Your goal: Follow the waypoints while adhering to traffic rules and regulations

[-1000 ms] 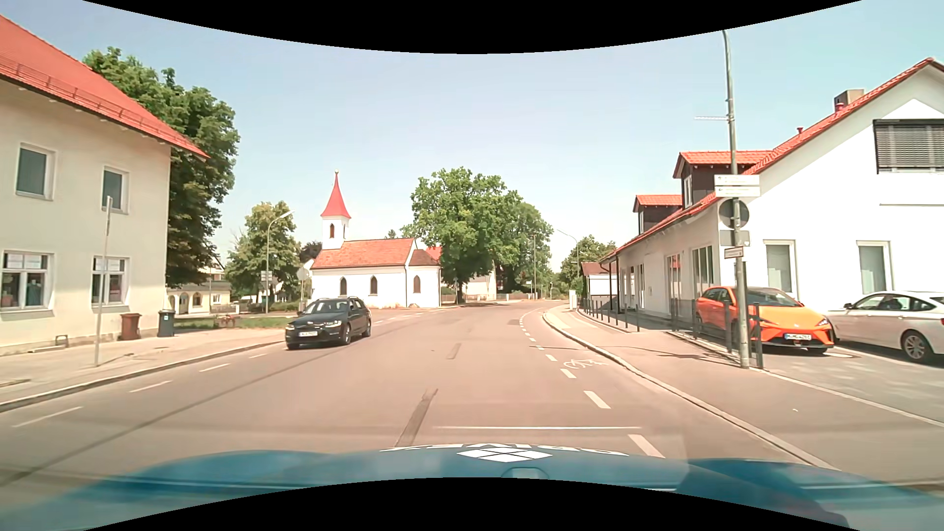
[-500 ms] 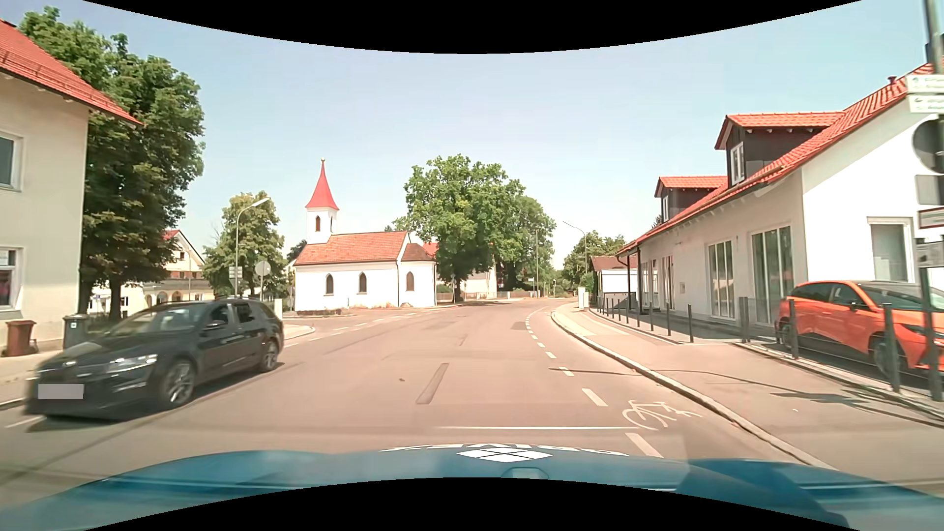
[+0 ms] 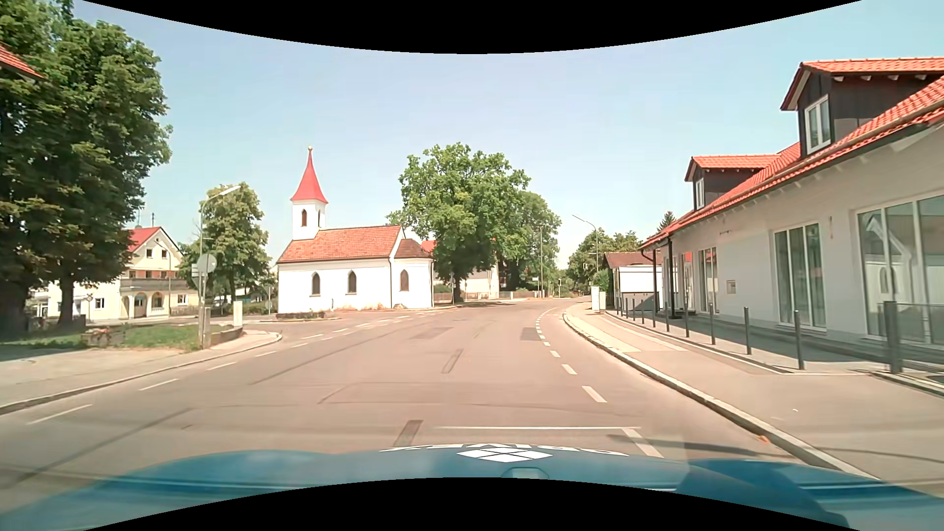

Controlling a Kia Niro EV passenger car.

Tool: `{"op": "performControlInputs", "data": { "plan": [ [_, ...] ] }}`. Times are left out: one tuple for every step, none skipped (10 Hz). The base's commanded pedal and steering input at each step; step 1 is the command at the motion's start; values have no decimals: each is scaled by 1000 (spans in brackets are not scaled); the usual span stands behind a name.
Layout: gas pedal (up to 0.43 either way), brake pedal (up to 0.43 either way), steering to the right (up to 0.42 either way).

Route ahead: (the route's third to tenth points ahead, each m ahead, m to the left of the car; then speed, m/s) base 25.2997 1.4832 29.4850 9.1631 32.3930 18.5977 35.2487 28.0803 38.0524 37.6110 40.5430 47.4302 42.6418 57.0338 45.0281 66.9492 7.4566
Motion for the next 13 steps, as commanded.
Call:
{"op": "performControlInputs", "data": {
  "plan": [
    [0, 165, 0],
    [0, 165, 2],
    [0, 165, 3],
    [0, 165, 5],
    [0, 165, 9],
    [0, 165, 12],
    [0, 165, 12],
    [0, 165, 13],
    [0, 171, 13],
    [0, 165, 14],
    [0, 171, 14],
    [0, 177, 15],
    [0, 177, 15]
  ]
}}
